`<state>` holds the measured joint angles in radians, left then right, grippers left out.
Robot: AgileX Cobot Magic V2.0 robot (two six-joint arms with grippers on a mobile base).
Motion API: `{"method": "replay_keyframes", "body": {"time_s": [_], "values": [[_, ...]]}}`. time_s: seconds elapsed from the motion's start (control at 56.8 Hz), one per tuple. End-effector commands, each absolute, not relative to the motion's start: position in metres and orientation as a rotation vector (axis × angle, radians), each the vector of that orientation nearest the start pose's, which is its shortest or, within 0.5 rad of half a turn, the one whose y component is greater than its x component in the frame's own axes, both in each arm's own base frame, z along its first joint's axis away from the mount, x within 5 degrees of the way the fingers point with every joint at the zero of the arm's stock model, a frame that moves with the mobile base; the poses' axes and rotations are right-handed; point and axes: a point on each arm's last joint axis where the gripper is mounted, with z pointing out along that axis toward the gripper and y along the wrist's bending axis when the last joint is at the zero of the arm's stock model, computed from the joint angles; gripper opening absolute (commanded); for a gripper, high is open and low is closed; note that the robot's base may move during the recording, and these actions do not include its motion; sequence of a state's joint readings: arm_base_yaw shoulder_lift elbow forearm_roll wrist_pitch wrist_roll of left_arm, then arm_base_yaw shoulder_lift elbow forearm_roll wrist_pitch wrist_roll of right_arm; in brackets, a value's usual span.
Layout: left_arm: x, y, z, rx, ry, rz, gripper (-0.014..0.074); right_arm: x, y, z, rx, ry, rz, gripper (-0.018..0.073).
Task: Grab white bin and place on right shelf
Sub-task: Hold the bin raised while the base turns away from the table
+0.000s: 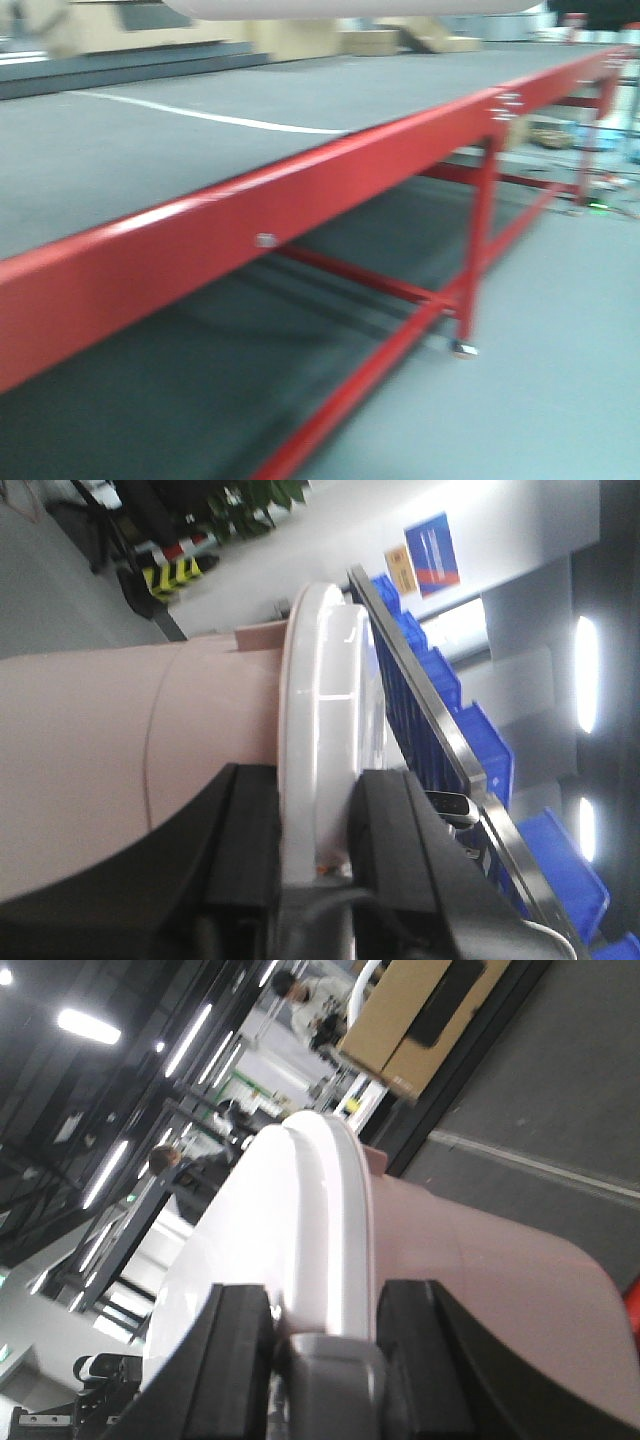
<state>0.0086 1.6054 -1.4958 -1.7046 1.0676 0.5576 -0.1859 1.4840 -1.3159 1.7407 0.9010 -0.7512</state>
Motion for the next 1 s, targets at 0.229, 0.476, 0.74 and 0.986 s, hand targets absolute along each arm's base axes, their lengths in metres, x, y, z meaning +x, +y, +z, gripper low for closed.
{"method": "replay_keyframes", "body": {"time_s": [0.229, 0.476, 0.74, 0.986], "values": [[0.2975, -0.0991, 0.4642, 0.339, 1.638, -1.903, -0.0126, 0.3007, 0.0339, 0.4500, 0.009, 1.543, 1.521, 0.0069], [0.2975, -0.0991, 0.4642, 0.339, 1.638, -1.903, -0.0126, 0.3007, 0.0339, 0.4500, 0.009, 1.543, 1.521, 0.0069], [0.2975, -0.0991, 0.4642, 0.339, 1.638, -1.903, -0.0126, 0.3007, 0.0339, 0.4500, 0.009, 1.543, 1.521, 0.0069], [0.2975, -0.0991, 0.4642, 0.339, 1.638, -1.903, -0.0126, 0.3007, 0.0339, 0.4500, 0.009, 1.543, 1.521, 0.0069]]}}
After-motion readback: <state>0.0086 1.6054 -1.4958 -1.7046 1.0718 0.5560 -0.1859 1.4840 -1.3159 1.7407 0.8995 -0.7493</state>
